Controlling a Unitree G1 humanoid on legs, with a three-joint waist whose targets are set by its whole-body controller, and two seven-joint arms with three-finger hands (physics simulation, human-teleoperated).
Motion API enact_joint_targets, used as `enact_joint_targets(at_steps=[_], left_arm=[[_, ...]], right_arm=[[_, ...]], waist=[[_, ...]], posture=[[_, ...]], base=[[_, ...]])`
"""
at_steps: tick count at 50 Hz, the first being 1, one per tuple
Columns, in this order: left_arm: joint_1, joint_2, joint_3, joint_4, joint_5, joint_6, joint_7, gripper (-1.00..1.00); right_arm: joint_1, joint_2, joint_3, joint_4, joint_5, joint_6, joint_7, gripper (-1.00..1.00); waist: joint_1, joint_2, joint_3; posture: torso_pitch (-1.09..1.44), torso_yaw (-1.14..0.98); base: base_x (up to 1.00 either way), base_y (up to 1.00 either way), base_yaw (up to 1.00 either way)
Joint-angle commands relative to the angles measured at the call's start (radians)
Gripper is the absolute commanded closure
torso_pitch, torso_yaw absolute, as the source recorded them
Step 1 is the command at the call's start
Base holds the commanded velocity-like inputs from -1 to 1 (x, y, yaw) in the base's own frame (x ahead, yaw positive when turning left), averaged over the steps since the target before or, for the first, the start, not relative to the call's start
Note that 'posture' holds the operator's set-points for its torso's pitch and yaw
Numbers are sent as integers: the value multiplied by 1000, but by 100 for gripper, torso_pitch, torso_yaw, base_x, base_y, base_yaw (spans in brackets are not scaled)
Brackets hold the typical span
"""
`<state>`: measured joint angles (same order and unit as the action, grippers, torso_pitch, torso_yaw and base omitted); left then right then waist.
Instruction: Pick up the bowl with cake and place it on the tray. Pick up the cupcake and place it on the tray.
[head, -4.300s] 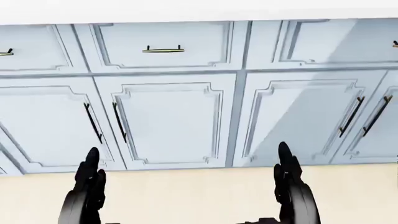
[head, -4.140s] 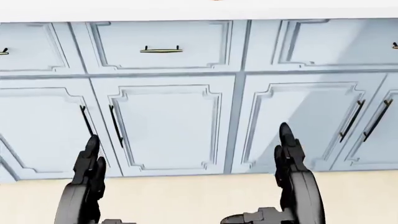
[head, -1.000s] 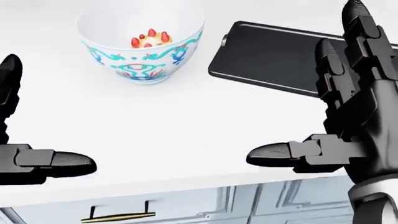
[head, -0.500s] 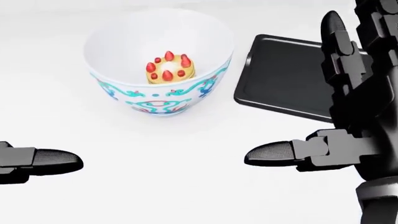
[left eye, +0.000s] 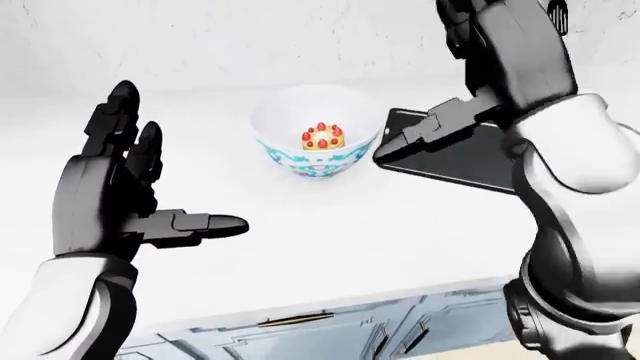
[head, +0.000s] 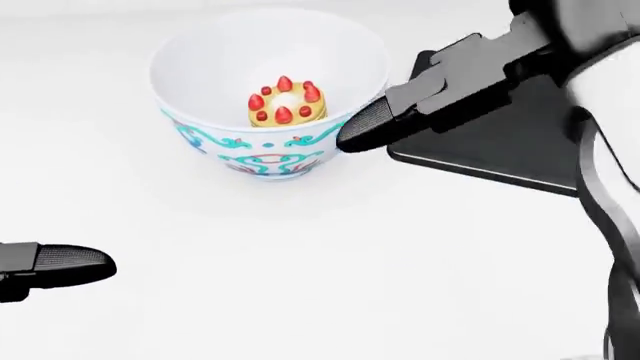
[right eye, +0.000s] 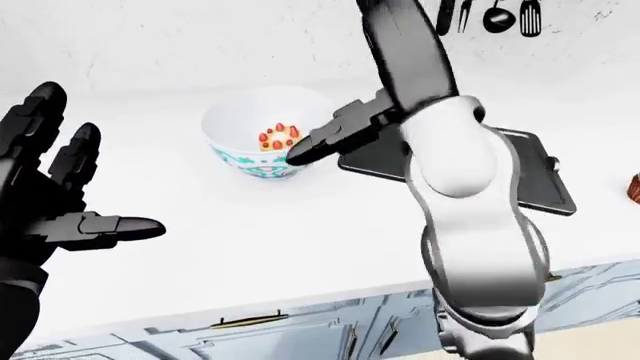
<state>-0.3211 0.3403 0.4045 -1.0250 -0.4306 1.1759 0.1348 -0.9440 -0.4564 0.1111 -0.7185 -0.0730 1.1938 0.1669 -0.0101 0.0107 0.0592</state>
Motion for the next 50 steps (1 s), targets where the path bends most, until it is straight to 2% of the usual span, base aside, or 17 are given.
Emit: enact_joint_targets(at_steps=[1, 3, 7, 8, 9, 11, 16, 22, 32, 38, 45, 50], left_arm=[[-23, 8, 2, -22, -8, -28, 5, -100], [-29, 12, 8, -22, -13, -23, 5, -100], [-29, 10, 15, -22, -8, -23, -4, -100], [-30, 10, 17, -22, -9, -22, -4, -100], [-31, 10, 17, -22, -10, -22, -4, -100], [-35, 20, 19, -22, -22, -21, 4, -100], [-37, 40, 34, -22, -66, -19, 33, -100], [-42, 60, 33, -22, -90, -15, 57, -100], [-38, 52, 32, -22, -74, -19, 41, -100], [-26, 59, 40, -22, -96, -28, 52, -100], [-37, 68, 55, -22, -116, -17, 60, -100], [-32, 62, 55, -22, -106, -22, 52, -100]], right_arm=[[-23, 23, 29, 37, -197, -81, 148, -100], [-22, 72, 61, 98, -354, -150, 267, -100], [-20, 198, 66, 151, -625, -246, 522, -100], [-20, 236, 52, 162, -684, -275, 565, -100], [-22, 269, 37, 172, -732, -303, 603, -100], [-43, 318, 38, 242, -827, -394, 666, -100], [-24, 435, 15, 306, -985, -553, 772, -100], [-43, 497, 1, 385, -1050, -658, 778, -100], [-61, 571, 21, 537, -1066, -768, 673, -100], [-73, 587, 19, 647, -1054, -825, 587, -100], [-101, 565, 3, 794, -1025, -868, 490, -100], [-111, 560, 5, 817, -1021, -871, 480, -100]], waist=[[-1, 9, -15], [-3, 13, -15], [-5, 23, -13], [-4, 26, -13], [-4, 29, -12], [-5, 35, -12], [-10, 47, -15], [-10, 58, -20], [-11, 66, -26], [-12, 66, -31], [-10, 63, -36], [-8, 60, -39]], posture=[[0, 0], [0, 0], [0, 0], [0, 0], [0, 0], [0, 0], [0, 0], [0, 0], [0, 0], [0, 0], [0, 0], [0, 0]], base=[[0, 0, 0], [0, 0, 0], [0, 0, 0], [0, 0, 0], [0, 0, 0], [0, 0, 0], [0, 0, 0], [0, 0, 0], [0, 0, 0], [0, 0, 0], [0, 0, 0], [0, 0, 0]])
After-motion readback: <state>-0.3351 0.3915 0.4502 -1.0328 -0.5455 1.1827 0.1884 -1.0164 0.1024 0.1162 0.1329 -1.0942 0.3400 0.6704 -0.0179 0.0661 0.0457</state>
